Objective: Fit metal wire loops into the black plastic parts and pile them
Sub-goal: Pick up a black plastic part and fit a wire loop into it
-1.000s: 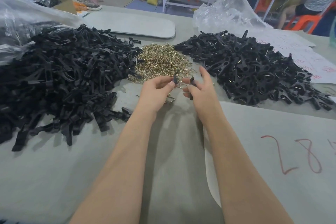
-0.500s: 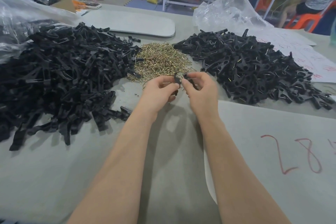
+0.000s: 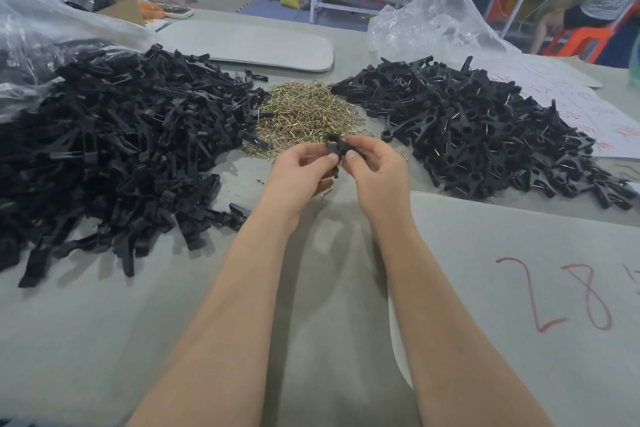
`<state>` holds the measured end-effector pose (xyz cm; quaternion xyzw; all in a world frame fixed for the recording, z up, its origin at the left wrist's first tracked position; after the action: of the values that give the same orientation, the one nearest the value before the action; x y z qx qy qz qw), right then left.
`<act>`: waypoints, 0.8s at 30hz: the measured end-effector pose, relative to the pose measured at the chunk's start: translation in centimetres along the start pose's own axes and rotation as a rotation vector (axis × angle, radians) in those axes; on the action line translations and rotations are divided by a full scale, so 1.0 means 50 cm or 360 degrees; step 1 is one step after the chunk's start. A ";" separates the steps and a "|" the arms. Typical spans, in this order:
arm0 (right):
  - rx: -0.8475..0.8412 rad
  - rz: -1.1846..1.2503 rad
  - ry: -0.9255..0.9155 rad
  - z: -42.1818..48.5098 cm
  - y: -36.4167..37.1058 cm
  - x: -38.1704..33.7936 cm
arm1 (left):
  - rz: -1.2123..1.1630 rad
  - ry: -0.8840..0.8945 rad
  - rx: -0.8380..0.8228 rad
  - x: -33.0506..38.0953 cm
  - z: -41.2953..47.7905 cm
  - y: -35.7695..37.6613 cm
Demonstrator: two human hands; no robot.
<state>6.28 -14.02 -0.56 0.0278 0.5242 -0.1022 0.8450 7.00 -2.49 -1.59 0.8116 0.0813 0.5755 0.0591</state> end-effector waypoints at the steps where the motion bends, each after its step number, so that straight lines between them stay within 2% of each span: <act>1: 0.0015 0.0022 0.0013 0.000 0.000 -0.001 | -0.0007 0.0000 0.0001 0.001 0.000 -0.001; 5: 0.0088 0.0081 0.0043 0.001 -0.005 -0.004 | -0.0009 -0.0008 0.0004 -0.001 -0.002 0.001; 13: 0.0025 0.0029 0.0023 0.003 -0.012 -0.006 | 0.0163 0.0101 0.0021 0.005 -0.007 0.004; 24: 0.0038 -0.0028 0.0016 0.004 -0.014 -0.006 | 0.0188 0.0124 0.0028 0.003 -0.006 0.002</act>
<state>6.18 -14.68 -0.19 0.0338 0.5273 -0.1159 0.8411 6.78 -2.58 -1.33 0.7925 0.0405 0.6083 0.0146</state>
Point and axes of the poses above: each hand's wrist, its own z-axis towards the middle knuckle, its own y-axis out of the palm, x = y × z, the point moved 3 cm from there along z, towards the middle knuckle, and after that the axes turned 15 degrees about -y, right-handed, at the moved point
